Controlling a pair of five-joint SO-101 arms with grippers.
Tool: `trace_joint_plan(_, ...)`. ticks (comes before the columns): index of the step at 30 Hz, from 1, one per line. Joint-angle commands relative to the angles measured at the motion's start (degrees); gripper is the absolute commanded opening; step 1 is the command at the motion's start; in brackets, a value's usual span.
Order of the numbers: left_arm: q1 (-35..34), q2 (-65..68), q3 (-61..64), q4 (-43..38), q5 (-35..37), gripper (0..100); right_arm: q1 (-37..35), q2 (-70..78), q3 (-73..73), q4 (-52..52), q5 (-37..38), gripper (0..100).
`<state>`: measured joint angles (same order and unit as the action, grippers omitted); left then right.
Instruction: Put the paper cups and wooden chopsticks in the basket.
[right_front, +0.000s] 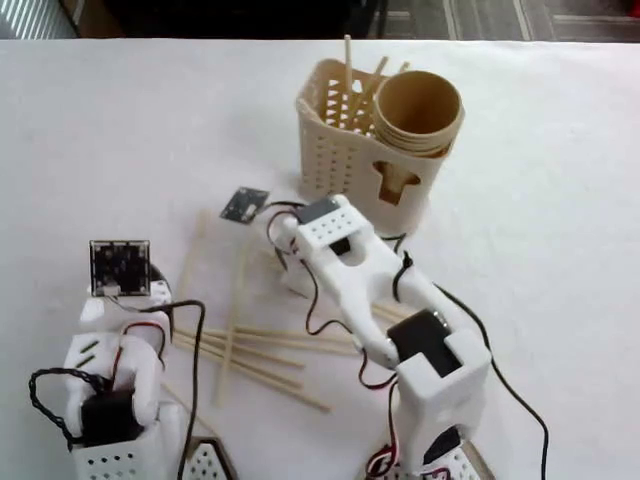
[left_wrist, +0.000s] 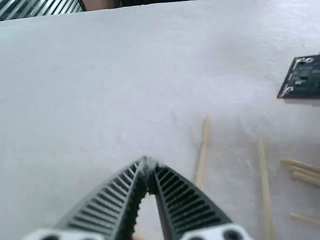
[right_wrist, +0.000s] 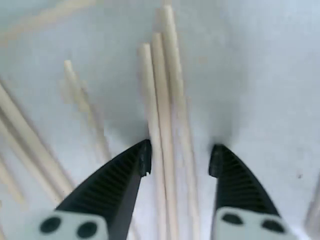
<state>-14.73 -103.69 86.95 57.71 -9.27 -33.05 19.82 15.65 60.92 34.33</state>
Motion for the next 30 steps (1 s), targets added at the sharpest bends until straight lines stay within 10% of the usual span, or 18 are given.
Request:
trace_joint_plan(1, -0.31, -0.66, -0.35, -1.32, -0.18, 2, 0.22, 2.33, -1.76, -1.89, 0.44, 4.8)
trace_joint_plan(30, -0.31, -0.66, 0.79, -1.76, -0.18, 2, -0.57, -17.8, -3.25, 6.11, -6.86, 1.8)
